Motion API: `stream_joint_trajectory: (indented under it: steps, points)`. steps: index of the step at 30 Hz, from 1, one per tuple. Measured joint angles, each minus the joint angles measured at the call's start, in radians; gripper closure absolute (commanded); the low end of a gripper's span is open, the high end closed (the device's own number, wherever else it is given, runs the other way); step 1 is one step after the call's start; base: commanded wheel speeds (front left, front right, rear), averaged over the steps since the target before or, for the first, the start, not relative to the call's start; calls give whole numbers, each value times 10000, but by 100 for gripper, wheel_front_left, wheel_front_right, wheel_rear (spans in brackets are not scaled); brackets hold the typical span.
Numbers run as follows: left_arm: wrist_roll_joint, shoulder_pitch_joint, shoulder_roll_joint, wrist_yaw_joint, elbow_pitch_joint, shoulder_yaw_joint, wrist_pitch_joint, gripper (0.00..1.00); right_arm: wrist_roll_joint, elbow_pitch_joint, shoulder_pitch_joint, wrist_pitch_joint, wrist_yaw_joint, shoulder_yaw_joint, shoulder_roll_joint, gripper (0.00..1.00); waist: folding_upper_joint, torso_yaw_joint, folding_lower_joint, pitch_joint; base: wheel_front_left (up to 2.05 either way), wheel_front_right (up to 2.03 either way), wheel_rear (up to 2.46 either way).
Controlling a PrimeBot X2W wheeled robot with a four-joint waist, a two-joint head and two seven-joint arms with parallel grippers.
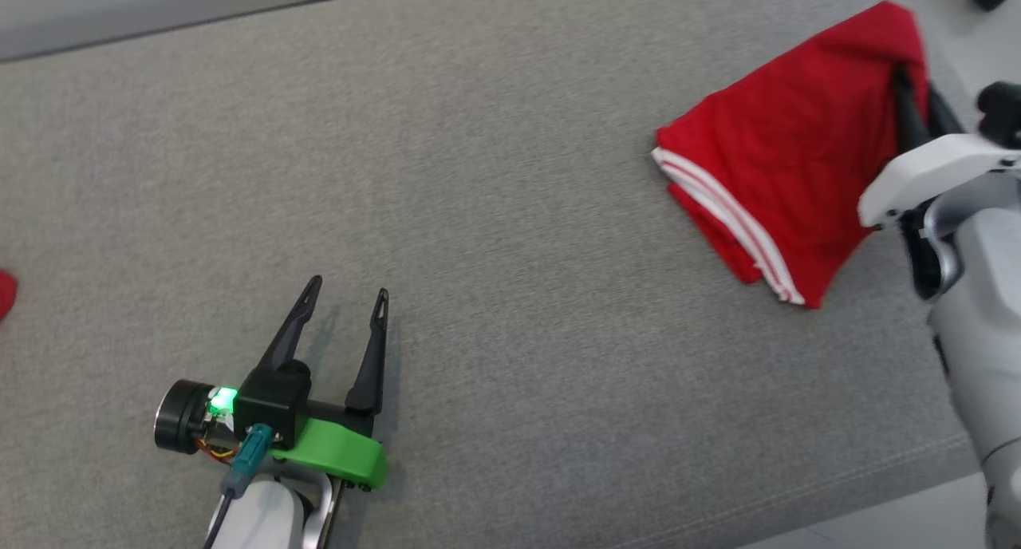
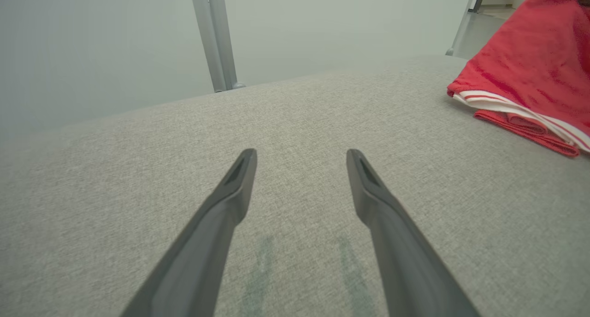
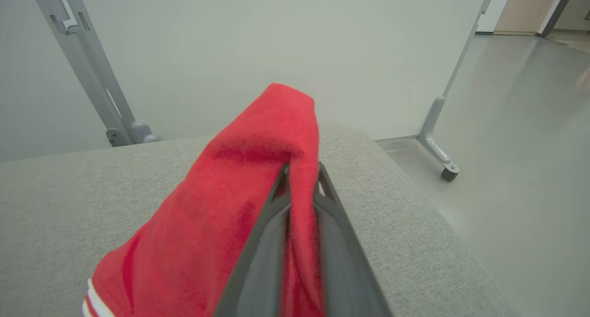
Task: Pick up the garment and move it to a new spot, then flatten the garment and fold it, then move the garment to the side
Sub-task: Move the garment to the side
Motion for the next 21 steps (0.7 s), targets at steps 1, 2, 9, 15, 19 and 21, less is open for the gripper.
stream_joint_trajectory:
  steps: [1,2,9,15,19,21]
  points:
    - [27,0,19,2,-25,31,0,0,-127,307,-223,0,0,-391,-188,100,0,203,0,137,0,0,0]
    - [63,2,59,4,-63,77,0,0,-313,591,-402,2,0,-757,-395,100,-1,402,0,278,0,0,0]
    - [115,14,121,59,-274,297,0,0,-2092,1538,-652,0,0,-3676,-1685,100,0,1459,0,1167,0,0,0]
    - [161,12,167,69,-322,443,0,0,-3875,1743,-486,0,2,-5547,-1958,0,0,1906,1,1656,0,0,0]
    - [165,0,171,86,-311,491,0,0,-4552,1216,-519,0,0,-6558,-1883,0,0,1913,1,1701,0,0,0]
    - [163,-9,161,88,-270,497,0,0,-4608,617,-528,0,0,-6640,-1730,0,0,1894,0,1605,0,0,0]
